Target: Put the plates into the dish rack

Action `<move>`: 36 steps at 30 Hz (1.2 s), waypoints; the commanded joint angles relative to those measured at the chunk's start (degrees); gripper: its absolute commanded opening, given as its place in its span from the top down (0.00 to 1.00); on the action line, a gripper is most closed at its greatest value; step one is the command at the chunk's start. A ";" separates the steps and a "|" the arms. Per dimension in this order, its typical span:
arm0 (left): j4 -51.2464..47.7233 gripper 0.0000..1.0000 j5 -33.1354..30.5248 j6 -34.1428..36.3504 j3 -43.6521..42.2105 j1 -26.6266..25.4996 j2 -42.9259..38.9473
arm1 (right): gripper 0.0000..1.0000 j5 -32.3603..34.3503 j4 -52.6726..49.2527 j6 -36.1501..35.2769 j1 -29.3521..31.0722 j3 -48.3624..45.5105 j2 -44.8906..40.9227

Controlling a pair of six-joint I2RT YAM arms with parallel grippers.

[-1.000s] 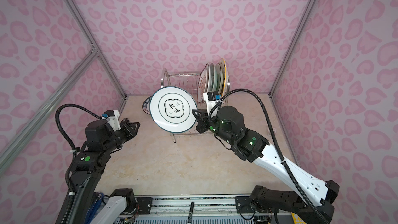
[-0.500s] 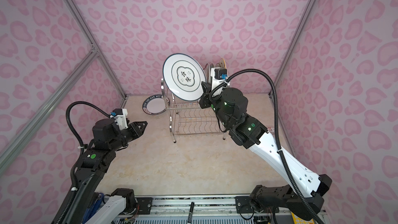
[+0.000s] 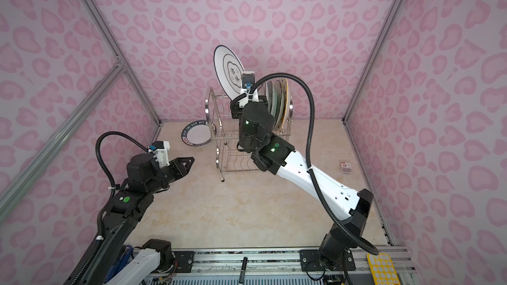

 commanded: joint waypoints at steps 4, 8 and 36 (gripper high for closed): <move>1.48 0.67 1.06 0.00 0.40 -0.22 0.37 | 1.00 18.84 20.32 -24.72 2.93 12.57 13.32; 0.55 0.67 0.77 0.13 0.65 -0.24 0.64 | 1.00 22.83 4.18 -21.63 3.01 25.36 19.97; -4.63 0.67 2.46 0.34 3.88 -0.33 3.51 | 1.00 20.00 -53.85 17.66 -0.37 38.83 24.17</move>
